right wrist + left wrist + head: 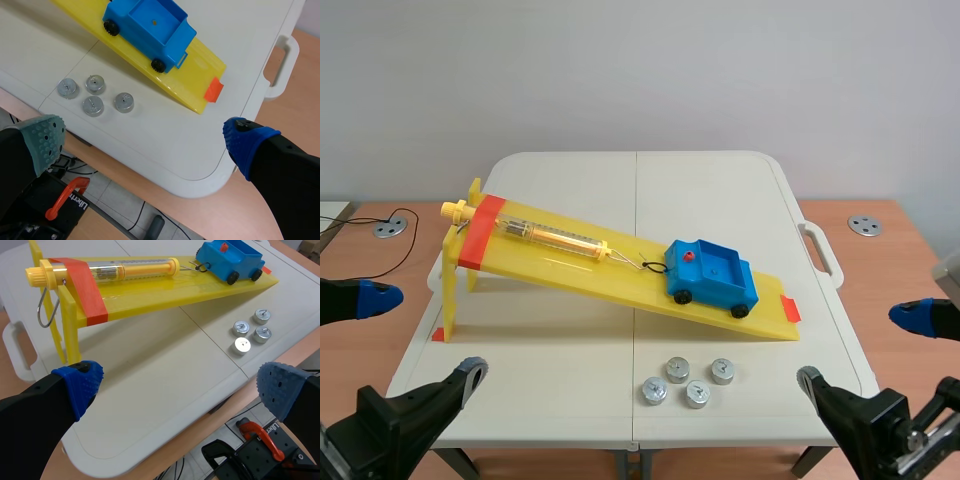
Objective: Place the four metal weights on the blue cart on the ramp.
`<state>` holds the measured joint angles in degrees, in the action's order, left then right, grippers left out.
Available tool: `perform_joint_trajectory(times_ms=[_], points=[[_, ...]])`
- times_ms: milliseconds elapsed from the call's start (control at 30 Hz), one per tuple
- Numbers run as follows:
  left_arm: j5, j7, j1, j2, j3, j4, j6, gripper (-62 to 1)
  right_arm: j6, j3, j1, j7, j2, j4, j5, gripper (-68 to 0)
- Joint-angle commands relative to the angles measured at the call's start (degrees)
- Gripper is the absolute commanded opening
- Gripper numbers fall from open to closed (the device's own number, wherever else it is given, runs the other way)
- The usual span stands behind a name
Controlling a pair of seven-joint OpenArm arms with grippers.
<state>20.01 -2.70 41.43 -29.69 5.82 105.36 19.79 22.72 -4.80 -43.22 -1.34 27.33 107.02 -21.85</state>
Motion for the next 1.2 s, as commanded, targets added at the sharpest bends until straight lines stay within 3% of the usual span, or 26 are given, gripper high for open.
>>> perform_joint_trajectory(times_ms=[0, 767, 1167], points=[[4.61, 8.9, 1.55, -0.81, 1.05, 4.39, 1.38, 1.4, -1.95, -1.99, 0.52, 8.15, 2.78, 3.37, -1.64, -1.6], [4.61, 8.83, 1.55, -0.81, 1.05, 4.39, 1.38, 1.4, -1.95, -1.99, 0.52, 8.15, 2.62, 3.37, -1.62, -1.6], [4.61, 5.44, 1.55, -0.81, 1.05, 4.39, 1.38, 1.4, -1.95, -1.99, 0.55, 7.61, 2.62, 3.37, -1.25, -1.6]])
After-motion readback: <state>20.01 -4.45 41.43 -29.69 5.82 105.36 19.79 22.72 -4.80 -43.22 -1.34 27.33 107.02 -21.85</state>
